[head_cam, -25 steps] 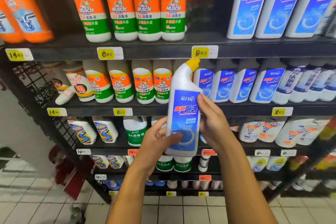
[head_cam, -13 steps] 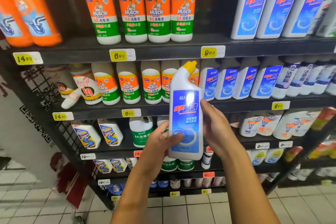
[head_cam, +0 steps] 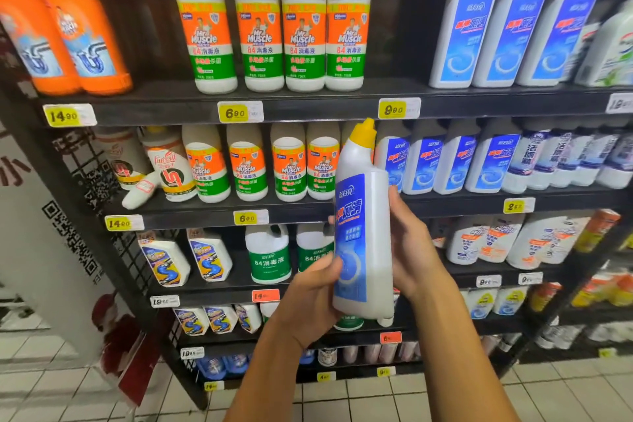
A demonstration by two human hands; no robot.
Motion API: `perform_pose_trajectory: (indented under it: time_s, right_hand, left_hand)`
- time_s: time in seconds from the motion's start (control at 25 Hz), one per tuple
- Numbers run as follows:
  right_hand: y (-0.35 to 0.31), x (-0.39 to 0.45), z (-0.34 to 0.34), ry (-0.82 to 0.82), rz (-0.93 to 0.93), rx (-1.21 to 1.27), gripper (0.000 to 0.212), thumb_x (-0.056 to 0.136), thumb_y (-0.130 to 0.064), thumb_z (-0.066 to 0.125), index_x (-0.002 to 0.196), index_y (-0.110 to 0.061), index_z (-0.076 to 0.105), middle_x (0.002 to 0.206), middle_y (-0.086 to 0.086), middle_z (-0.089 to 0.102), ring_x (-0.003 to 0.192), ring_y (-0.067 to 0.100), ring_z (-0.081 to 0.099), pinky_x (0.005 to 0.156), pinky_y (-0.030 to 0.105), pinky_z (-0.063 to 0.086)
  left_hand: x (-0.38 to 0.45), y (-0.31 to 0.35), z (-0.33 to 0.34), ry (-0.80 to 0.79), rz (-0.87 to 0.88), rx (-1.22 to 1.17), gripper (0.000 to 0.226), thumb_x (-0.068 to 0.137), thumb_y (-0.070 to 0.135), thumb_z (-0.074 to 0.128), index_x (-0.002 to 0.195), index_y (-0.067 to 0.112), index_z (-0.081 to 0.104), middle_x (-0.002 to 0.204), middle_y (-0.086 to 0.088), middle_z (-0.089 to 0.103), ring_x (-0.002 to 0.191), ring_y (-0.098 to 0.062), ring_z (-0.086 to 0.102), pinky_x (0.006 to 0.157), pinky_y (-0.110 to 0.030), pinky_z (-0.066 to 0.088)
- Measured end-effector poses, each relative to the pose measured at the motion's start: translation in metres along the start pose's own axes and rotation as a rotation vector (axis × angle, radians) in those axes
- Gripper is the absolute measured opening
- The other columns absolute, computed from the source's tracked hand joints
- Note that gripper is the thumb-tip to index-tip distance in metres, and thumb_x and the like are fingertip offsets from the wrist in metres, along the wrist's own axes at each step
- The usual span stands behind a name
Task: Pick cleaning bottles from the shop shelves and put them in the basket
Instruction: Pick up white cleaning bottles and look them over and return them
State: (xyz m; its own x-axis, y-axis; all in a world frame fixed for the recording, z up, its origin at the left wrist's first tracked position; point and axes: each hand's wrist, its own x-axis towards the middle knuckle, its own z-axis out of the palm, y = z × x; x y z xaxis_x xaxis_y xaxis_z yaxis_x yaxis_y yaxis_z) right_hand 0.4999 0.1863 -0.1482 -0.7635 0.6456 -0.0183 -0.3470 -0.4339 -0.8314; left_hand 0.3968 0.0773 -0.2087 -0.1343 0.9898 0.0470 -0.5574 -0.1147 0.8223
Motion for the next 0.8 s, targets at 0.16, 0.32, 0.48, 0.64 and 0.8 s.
perform_pose_trajectory:
  time_s: [0.16,0.32,0.48,0.64,0.8]
  right_hand:
    - [-0.016,0.003,-0.004,0.22,-0.239,-0.358,0.058,0.076,-0.055,0.066,0.124,-0.022,0.061,0.099,0.003,0.072,0.084,0.009,0.068,0.073,0.033,0.056]
    - [-0.019,0.002,-0.015,0.285,-0.285,-0.416,0.068,0.068,-0.053,0.076,0.127,-0.026,0.056,0.103,-0.005,0.073,0.084,0.004,0.072,0.062,0.017,0.054]
    - [-0.041,-0.001,-0.034,0.079,-0.193,-0.239,0.043,0.082,-0.044,0.066,0.119,-0.023,0.063,0.104,0.003,0.076,0.095,0.02,0.073,0.072,0.031,0.059]
    - [-0.05,-0.002,-0.039,0.029,-0.243,-0.196,0.046,0.084,-0.034,0.067,0.126,-0.021,0.059,0.104,0.009,0.076,0.092,0.024,0.074,0.07,0.034,0.06]
    - [-0.053,0.001,-0.043,0.095,-0.313,-0.224,0.04,0.08,-0.035,0.071,0.118,-0.028,0.061,0.101,0.009,0.077,0.09,0.026,0.075,0.07,0.035,0.061]
  left_hand:
    - [0.008,0.006,0.016,0.125,-0.009,0.317,0.043,0.088,0.049,0.06,0.118,0.02,0.069,0.115,-0.007,0.073,0.104,-0.023,0.069,0.085,-0.034,0.057]
    - [0.017,-0.005,0.029,0.115,-0.005,0.382,0.058,0.073,0.046,0.072,0.123,0.017,0.065,0.117,-0.017,0.069,0.099,-0.027,0.068,0.082,-0.041,0.058]
    - [0.019,-0.012,0.03,-0.044,-0.054,0.047,0.083,0.072,0.046,0.077,0.139,0.005,0.05,0.13,-0.027,0.06,0.107,-0.04,0.065,0.081,-0.05,0.057]
    - [0.028,-0.015,0.033,-0.055,-0.064,-0.003,0.084,0.075,0.054,0.074,0.141,0.009,0.049,0.138,-0.029,0.053,0.115,-0.048,0.059,0.078,-0.05,0.056]
    - [0.037,-0.016,0.035,0.046,-0.051,0.04,0.07,0.075,0.056,0.073,0.131,0.017,0.061,0.133,-0.025,0.059,0.117,-0.046,0.06,0.078,-0.049,0.057]
